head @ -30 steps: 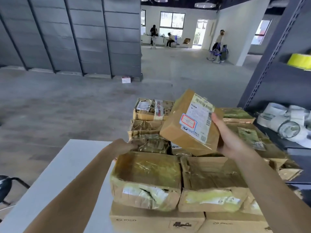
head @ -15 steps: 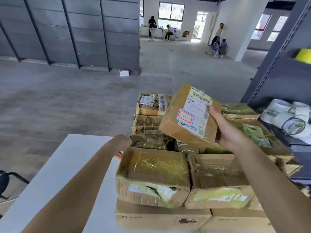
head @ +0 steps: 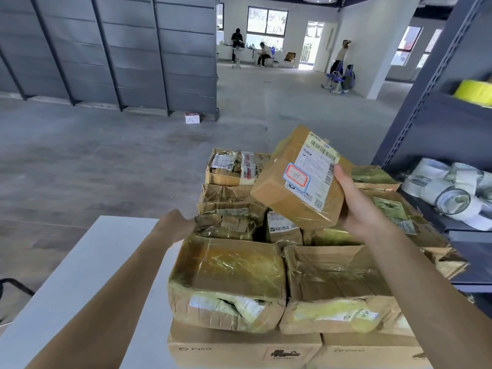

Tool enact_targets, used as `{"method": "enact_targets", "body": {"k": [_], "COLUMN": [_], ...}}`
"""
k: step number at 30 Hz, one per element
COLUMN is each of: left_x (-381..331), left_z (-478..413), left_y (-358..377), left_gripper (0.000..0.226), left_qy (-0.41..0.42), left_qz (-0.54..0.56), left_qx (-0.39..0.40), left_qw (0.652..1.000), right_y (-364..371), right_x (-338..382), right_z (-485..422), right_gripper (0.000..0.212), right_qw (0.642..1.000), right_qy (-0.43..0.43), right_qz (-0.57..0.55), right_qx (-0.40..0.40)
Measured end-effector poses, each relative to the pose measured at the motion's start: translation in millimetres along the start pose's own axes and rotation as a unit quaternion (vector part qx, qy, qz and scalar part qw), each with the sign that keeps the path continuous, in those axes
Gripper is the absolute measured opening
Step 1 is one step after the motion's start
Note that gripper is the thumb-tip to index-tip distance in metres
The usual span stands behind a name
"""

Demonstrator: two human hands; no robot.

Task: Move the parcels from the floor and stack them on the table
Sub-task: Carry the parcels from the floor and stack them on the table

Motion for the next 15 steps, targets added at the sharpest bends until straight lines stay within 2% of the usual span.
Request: {"method": "enact_targets", "body": {"k": [1, 3, 5, 7, 9, 15], "left_x": [-5, -21, -47, -77, -104, -151], "left_z": [2, 11, 24, 37, 46, 51], "left_y": [-3, -8, -6, 3, 20, 64], "left_gripper": [0.011, 0.020, 0.019, 0.015, 0.014, 0.023], "left_qy": [0.016, 0.068, 0.150, 0.223, 0.270, 0.309], "left_qz": [-0.026, -0.056, -0.049, -0.047, -0.045, -0.096], "left_qx": [-0.050, -0.139, -0.176, -0.140, -0.071, -0.008], "left_qw": [0.998, 0.986, 0.972, 0.963, 0.959, 0.946], "right_y": [-3, -9, -15, -23, -32, -64], "right_x": [1, 4, 6, 8, 10, 16], "right_z": [1, 2, 4, 7, 12, 30], "right_gripper": [0.054, 0.053, 0.050, 0.046, 0.043, 0.042], "right_qw": [1.000, 0.999, 0.998, 0.997, 0.996, 0.992], "right_qy": [-0.006, -0.016, -0.024, -0.034, -0.045, -0.059], "right_qz": [-0.017, -0.037, -0.048, -0.057, -0.072, -0.086], "right_qx": [0.000, -0.007, -0.020, -0.031, -0.032, -0.073]}}
Point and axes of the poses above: each hand's wrist, its own z-axis away from the middle knuckle, its own y-axis out of the palm, x = y × z, the point moved 2 cm from there along -z, towards the middle knuckle, and after that the axes turned 8 degrees about -z, right-handed, at the moved point
